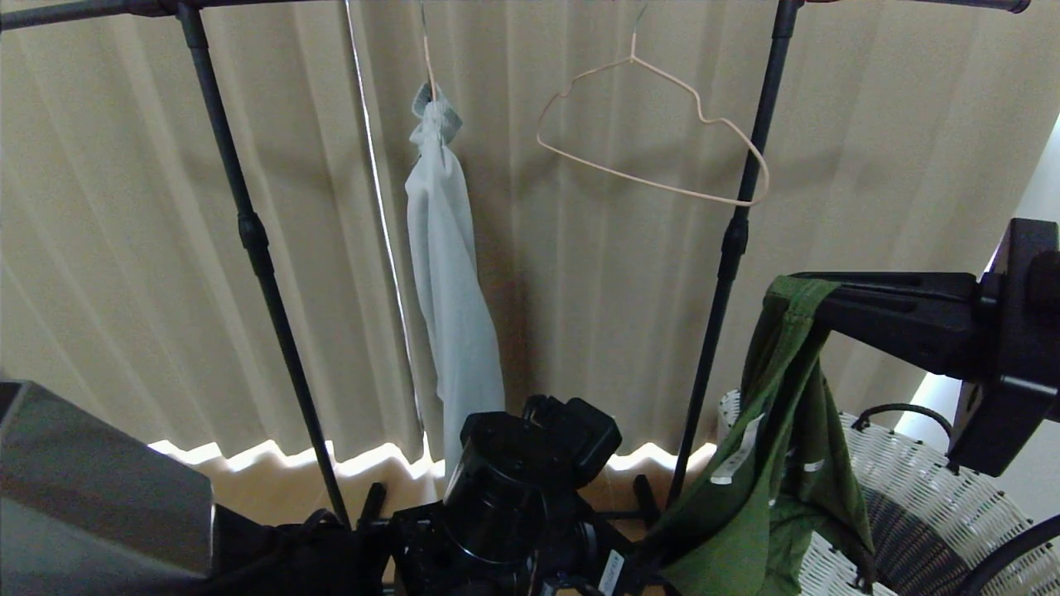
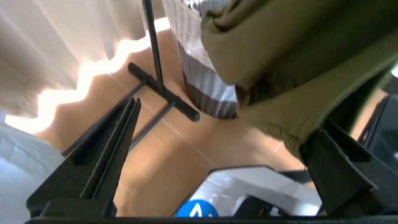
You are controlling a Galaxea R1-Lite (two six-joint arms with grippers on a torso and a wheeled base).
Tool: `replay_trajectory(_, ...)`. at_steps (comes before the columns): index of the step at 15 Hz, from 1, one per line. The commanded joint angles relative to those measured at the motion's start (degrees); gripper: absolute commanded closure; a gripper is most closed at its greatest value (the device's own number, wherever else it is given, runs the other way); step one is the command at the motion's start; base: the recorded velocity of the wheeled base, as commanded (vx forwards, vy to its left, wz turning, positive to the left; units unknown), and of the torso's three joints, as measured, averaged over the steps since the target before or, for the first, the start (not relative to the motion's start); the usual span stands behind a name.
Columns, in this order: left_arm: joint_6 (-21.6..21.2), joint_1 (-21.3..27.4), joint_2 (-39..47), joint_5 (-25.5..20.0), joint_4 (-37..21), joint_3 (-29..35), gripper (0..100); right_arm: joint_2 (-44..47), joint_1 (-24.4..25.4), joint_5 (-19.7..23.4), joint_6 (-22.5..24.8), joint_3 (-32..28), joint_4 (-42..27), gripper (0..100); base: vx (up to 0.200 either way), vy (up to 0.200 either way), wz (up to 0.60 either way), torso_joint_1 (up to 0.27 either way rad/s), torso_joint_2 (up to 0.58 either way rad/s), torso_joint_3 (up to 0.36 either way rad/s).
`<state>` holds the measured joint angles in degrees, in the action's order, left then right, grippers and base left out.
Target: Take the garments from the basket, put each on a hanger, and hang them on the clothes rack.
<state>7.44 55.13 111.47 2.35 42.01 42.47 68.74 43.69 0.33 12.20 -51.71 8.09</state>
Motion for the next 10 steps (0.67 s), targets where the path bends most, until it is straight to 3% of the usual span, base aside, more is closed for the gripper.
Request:
replay_trajectory(1,0.03,-0.28,-0.73,0.02,0.00,-1.69,100,0.08,-0.19,0.02,0.01,-0.06,-0.01,100,0.000,0.000,0.00,0.000,0.00,0.000)
replay_trajectory(4,-0.67,-0.37,-2.49,2.22,1.94,-5.03,100,0.52,-2.38,0.02,0.01,-0.06,-0.01,100,0.000,0.000,0.00,0.000,0.00,0.000)
replay_trajectory(5,-1.90,-0.46,-3.54,5.21,5.19,-7.67,100,0.87,-3.70,0.02,0.01,-0.41,-0.01,100,0.000,0.000,0.00,0.000,0.00,0.000)
replay_trajectory(7,-5.77,-3.27,-7.58,6.70,5.72,-8.99,100,1.13,-5.46,-0.07,0.01,-0.93,-0.01,100,0.000,0.000,0.00,0.000,0.00,0.000)
replay_trajectory(10,-8.40,-10.65,-20.94,6.35,-8.00,-4.24,100,0.60,-9.15,-0.15,-0.25,-1.11,0.17,100,0.000,0.000,0.00,0.000,0.00,0.000)
